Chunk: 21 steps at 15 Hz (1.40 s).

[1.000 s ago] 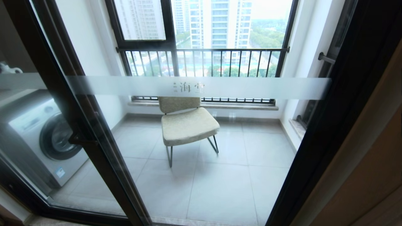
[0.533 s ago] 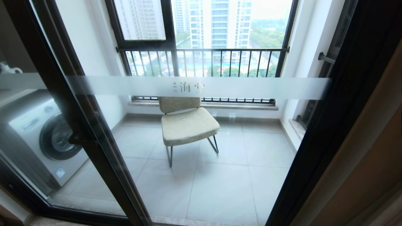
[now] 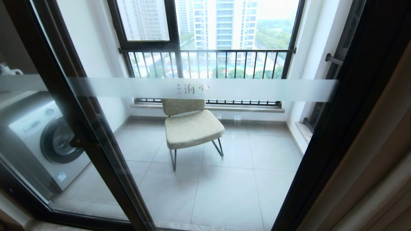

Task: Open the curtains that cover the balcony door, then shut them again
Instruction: Pull the inner curtains open on both sides

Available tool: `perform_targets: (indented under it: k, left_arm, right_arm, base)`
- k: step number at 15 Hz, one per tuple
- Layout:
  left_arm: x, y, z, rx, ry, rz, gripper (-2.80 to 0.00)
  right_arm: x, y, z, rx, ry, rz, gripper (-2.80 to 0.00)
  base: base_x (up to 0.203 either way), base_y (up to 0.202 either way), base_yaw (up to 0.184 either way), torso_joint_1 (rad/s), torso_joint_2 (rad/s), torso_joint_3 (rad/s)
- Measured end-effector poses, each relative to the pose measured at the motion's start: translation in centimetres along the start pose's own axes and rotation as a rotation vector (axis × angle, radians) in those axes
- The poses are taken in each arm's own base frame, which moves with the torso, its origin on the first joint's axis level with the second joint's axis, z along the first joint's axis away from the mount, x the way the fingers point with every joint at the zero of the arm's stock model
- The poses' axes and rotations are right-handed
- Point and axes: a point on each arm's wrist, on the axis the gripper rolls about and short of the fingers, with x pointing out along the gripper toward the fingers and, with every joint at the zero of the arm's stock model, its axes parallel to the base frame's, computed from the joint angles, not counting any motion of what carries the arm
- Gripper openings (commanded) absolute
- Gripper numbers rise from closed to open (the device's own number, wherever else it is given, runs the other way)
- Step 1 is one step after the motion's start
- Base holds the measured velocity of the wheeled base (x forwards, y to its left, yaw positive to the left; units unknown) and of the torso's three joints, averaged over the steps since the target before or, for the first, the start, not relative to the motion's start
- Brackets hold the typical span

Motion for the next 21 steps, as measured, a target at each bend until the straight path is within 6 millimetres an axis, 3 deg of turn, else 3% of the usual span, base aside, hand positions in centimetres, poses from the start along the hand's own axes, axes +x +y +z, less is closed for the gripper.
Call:
perform_targets:
  k: [8, 9, 17, 21]
  left_arm:
    - [0.0, 0.0, 0.0, 0.000, 0.000, 0.000, -2.80]
    - [0.0, 0.0, 0.0, 0.000, 0.000, 0.000, -2.80]
    - [0.0, 0.0, 0.0, 0.000, 0.000, 0.000, -2.80]
    - [0.0, 0.0, 0.0, 0.000, 0.000, 0.001, -2.80]
  right_arm:
    - [-0.8, 0.3, -0.3, 0.006, 0.018, 0.014, -2.80]
    - [-1.0, 0.4, -0.4, 0.007, 0.022, 0.013, 0.00]
    - [-3.8, 1.1, -0.2, 0.007, 0.024, 0.008, 0.00]
    - [-6.9, 1.9, -0.5, -0.006, 0.041, 0.005, 0.00]
  base:
    - [0.000, 0.000, 0.000, 0.000, 0.00, 0.000]
    - [0.000, 0.000, 0.000, 0.000, 0.00, 0.000]
    - [0.000, 0.000, 0.000, 0.000, 0.00, 0.000]
    - [0.000, 0.000, 0.000, 0.000, 0.00, 0.000]
